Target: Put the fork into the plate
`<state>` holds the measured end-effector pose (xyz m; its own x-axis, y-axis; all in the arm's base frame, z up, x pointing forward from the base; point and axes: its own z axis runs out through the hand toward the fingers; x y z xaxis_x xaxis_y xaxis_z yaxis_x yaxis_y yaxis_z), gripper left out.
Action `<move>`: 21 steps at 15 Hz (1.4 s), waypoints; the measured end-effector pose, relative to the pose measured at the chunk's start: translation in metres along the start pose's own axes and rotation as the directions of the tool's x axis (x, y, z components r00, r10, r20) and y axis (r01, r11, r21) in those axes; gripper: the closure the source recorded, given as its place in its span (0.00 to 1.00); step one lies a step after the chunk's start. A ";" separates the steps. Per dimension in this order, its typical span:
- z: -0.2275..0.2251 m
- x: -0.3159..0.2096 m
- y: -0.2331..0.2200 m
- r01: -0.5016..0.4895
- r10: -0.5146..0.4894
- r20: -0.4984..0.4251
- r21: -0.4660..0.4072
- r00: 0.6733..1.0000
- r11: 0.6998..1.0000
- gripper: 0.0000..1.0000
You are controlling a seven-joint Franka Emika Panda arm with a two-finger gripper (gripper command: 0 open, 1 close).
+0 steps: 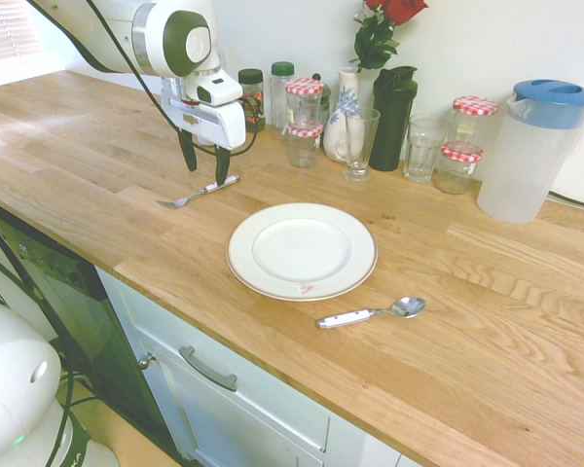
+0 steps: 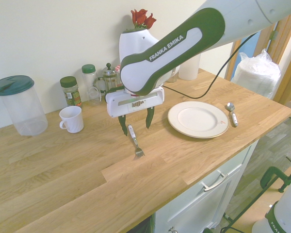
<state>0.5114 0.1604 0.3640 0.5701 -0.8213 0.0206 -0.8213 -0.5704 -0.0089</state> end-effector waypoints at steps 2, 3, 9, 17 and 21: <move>0.004 0.004 -0.012 -0.023 0.023 0.001 -0.012 1.000 1.000 0.00; 0.005 0.007 -0.016 -0.033 0.034 0.004 -0.012 0.999 0.999 0.00; 0.018 0.012 -0.025 -0.068 0.069 0.034 -0.025 0.997 0.997 0.00; 0.032 0.028 -0.032 -0.100 0.099 0.034 0.001 0.994 0.995 1.00; 0.033 0.027 -0.033 -0.098 0.097 0.034 0.005 0.995 0.995 1.00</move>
<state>0.5543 0.1569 0.3322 0.4879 -0.8728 -0.0147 -0.8729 -0.4877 -0.0161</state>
